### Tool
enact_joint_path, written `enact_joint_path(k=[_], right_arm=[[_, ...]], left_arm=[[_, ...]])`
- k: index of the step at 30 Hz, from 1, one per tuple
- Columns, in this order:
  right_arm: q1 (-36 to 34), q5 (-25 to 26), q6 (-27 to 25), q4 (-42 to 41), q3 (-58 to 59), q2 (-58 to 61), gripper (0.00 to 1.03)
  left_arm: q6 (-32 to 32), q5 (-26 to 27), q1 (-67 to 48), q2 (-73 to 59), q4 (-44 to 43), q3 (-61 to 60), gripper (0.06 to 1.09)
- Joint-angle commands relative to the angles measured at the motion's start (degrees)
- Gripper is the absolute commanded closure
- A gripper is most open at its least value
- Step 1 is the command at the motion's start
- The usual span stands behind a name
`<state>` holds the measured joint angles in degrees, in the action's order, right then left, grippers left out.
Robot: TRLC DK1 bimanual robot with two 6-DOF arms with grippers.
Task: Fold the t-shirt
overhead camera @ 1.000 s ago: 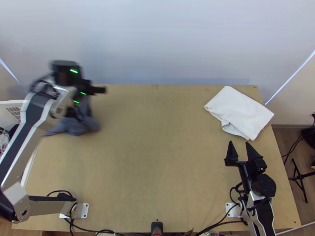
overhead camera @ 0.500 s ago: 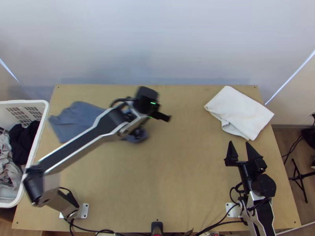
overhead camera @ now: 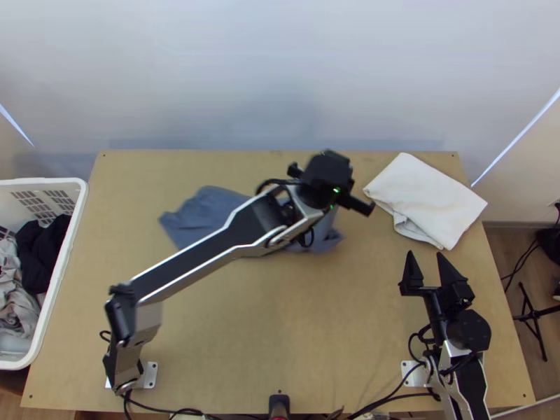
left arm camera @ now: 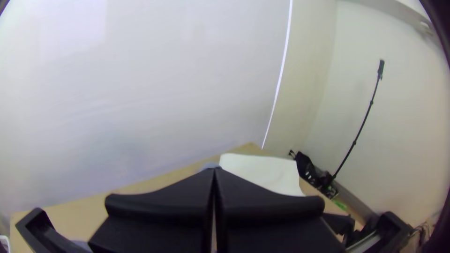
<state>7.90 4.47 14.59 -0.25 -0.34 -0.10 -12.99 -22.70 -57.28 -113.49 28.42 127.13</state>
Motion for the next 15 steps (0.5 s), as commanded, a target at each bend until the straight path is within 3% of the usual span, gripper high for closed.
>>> enact_joint_path(k=[1,11,15], right_arm=[[0.01,0.01,0.0,-0.01,-0.01,0.01,0.04],[0.01,0.01,0.0,-0.01,-0.01,0.01,0.04],[0.01,0.01,0.0,-0.01,-0.01,0.01,0.04]], left_arm=[[2.45,-4.72,-0.2,9.78,-7.42,-0.04,1.05],[9.83,-6.22,-1.26,21.56,-23.77,0.31,1.05],[11.68,-6.22,-0.73,23.05,-24.21,-0.74,1.05]])
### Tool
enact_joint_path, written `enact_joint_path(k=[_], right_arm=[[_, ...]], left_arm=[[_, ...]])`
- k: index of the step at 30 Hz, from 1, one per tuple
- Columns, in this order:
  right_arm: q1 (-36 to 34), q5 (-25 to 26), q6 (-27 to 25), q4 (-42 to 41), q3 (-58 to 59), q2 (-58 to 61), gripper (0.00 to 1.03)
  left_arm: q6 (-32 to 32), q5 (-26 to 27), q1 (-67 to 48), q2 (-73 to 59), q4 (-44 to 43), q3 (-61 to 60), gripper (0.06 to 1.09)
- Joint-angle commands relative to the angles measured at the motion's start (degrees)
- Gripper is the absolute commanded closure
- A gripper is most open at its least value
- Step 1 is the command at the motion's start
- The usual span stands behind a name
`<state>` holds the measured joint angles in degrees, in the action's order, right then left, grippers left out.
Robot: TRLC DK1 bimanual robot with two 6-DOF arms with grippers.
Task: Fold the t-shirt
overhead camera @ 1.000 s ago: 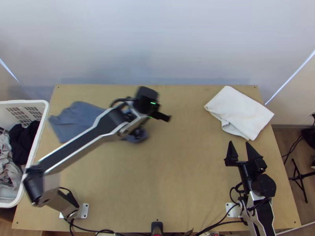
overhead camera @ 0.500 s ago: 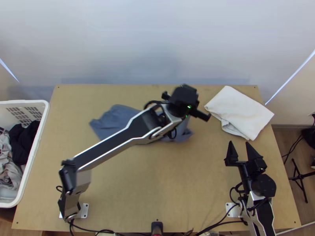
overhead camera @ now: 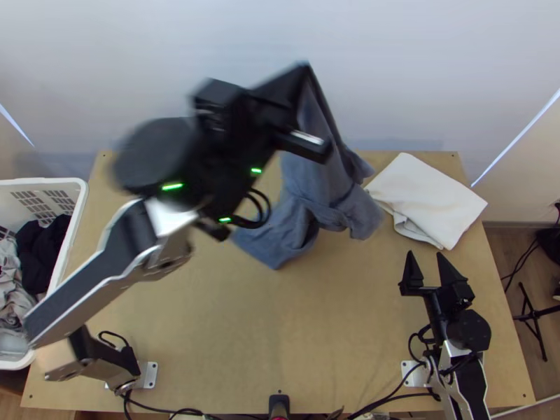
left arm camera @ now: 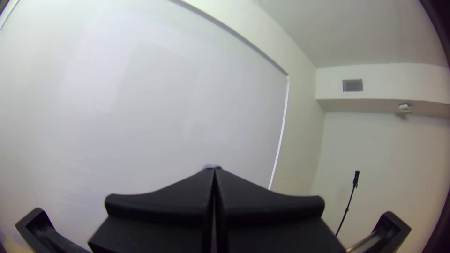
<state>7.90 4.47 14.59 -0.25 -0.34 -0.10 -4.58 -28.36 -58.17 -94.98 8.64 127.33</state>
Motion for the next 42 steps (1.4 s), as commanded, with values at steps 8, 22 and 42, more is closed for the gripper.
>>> enact_joint_path(k=[8,22,42], right_arm=[[0.01,0.01,0.0,-0.01,-0.01,0.01,0.04],[0.01,0.01,0.0,-0.01,-0.01,0.01,0.04],[0.01,0.01,0.0,-0.01,-0.01,0.01,0.04]], left_arm=[[-4.03,1.2,24.33,14.3,-4.07,-24.76,1.05],[-9.66,22.03,71.8,20.36,-13.39,-67.21,1.05],[-7.9,23.96,76.37,19.74,-24.11,-82.06,1.05]])
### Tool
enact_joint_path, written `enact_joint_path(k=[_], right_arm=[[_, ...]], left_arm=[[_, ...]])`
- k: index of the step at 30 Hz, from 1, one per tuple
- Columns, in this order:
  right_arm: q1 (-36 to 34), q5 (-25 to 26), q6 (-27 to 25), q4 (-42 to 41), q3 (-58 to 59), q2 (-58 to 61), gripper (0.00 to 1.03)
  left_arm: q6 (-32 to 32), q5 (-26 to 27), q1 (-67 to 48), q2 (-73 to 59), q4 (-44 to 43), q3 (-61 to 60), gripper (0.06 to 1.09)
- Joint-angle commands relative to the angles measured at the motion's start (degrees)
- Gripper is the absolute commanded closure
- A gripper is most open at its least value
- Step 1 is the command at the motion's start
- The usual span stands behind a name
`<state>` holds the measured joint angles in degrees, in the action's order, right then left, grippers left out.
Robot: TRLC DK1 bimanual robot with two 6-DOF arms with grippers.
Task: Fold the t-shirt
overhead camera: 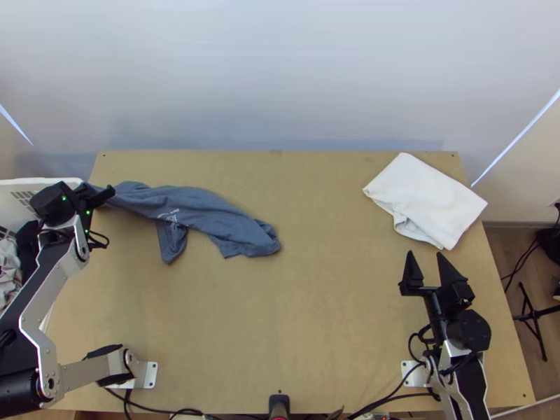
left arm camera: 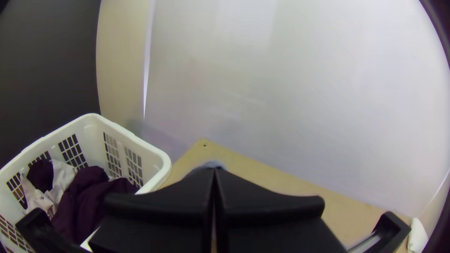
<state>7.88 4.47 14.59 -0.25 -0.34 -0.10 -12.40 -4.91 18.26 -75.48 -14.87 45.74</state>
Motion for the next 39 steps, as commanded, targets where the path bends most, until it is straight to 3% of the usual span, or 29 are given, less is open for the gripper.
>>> enact_joint_path(k=[1,13,27,39], right_arm=[[-0.06,0.01,0.0,-0.01,-0.01,0.01,0.04],[0.03,0.01,0.0,-0.01,-0.01,0.01,0.04],[0.03,0.01,0.0,-0.01,-0.01,0.01,0.04],[0.03,0.01,0.0,-0.01,-0.01,0.01,0.04]], left_arm=[[-0.08,0.51,-0.68,0.25,-0.6,0.23,1.05],[-0.52,-0.1,-14.92,-1.95,0.2,9.9,1.05],[3.53,-3.71,-33.2,-15.48,-0.07,25.1,1.05],[4.14,-3.97,-42.87,-21.64,-0.77,28.09,1.05]])
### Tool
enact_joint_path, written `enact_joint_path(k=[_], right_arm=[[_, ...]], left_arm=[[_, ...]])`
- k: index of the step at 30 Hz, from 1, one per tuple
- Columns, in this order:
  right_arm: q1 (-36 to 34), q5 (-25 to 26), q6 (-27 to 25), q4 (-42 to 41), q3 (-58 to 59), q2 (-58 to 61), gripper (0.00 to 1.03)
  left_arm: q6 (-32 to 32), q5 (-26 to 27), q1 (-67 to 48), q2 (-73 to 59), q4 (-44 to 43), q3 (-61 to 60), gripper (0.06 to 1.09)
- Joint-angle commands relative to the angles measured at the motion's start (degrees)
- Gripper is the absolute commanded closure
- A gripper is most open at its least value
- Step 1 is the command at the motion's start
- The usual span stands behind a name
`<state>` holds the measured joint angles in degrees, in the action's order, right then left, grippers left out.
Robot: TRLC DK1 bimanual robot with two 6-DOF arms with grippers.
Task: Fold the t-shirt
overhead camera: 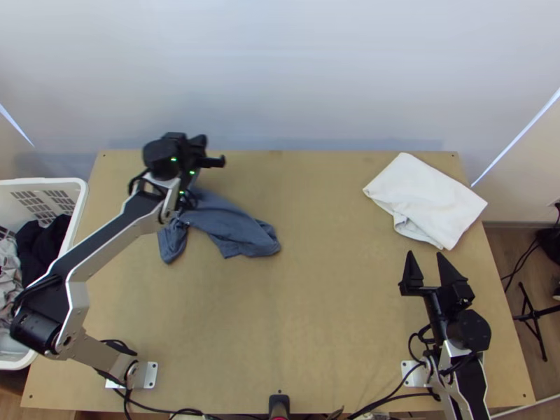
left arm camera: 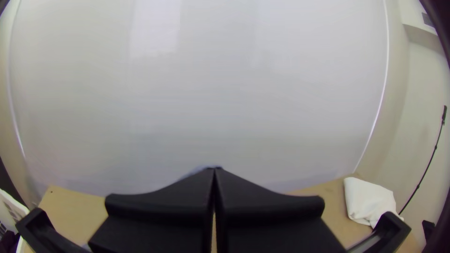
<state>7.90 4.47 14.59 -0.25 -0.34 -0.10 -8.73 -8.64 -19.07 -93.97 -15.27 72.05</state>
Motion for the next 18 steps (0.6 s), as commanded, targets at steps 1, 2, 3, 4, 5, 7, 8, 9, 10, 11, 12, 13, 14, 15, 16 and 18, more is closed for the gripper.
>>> enact_joint_path(k=[1,2,3,4,5,7,8,9,10,11,12,13,14,15,16,18], right_arm=[[0.01,0.01,0.0,-0.01,-0.01,0.01,0.04],[0.01,0.01,0.0,-0.01,-0.01,0.01,0.04],[0.01,0.01,0.0,-0.01,-0.01,0.01,0.04],[0.01,0.01,0.0,-0.01,-0.01,0.01,0.04],[0.01,0.01,0.0,-0.01,-0.01,0.01,0.04],[0.01,0.01,0.0,-0.01,-0.01,0.01,0.04],[0.01,0.01,0.0,-0.01,-0.01,0.01,0.04],[0.01,0.01,0.0,-0.01,-0.01,0.01,0.04],[0.01,0.01,0.0,-0.01,-0.01,0.01,0.04],[0.01,0.01,0.0,-0.01,-0.01,0.01,0.04],[0.01,0.01,0.0,-0.01,-0.01,0.01,0.04],[0.01,0.01,0.0,-0.01,-0.01,0.01,0.04],[0.01,0.01,0.0,-0.01,-0.01,0.01,0.04],[0.01,0.01,0.0,-0.01,-0.01,0.01,0.04],[0.01,0.01,0.0,-0.01,-0.01,0.01,0.04],[0.01,0.01,0.0,-0.01,-0.01,0.01,0.04]], left_arm=[[0.73,-0.23,-6.24,-3.5,-0.47,1.86,1.05],[0.82,-0.23,-6.95,-3.85,-0.73,2.04,1.05],[0.82,-0.23,-7.38,-4.2,-0.82,2.39,1.05],[0.82,-0.23,-7.82,-4.55,-0.82,3.01,1.05],[0.82,-0.32,-8.09,-4.99,-0.82,3.53,1.05],[0.82,-0.85,-8.09,-5.43,-0.82,4.94,1.05],[0.82,-1.38,-8.09,-5.43,-0.82,5.56,1.05],[0.82,-1.73,-7.74,-5.43,-0.82,6.17,1.05],[0.82,-1.81,-7.21,-5.25,-0.55,6.79,1.05],[0.82,-1.9,-6.42,-4.9,-0.47,6.96,1.05],[0.82,-2.34,-5.28,-4.55,-0.47,6.96,1.05],[1.09,-3.31,-4.13,-4.38,-0.03,7.05,1.05],[1.7,-3.48,-2.81,-4.2,1.12,7.05,1.05],[1.88,-3.57,-1.06,-4.11,2.35,6.87,1.05],[1.88,-3.92,1.05,-3.94,3.4,6.52,1.05],[1.88,-4.19,5.62,-3.23,4.46,4.94,1.05]])
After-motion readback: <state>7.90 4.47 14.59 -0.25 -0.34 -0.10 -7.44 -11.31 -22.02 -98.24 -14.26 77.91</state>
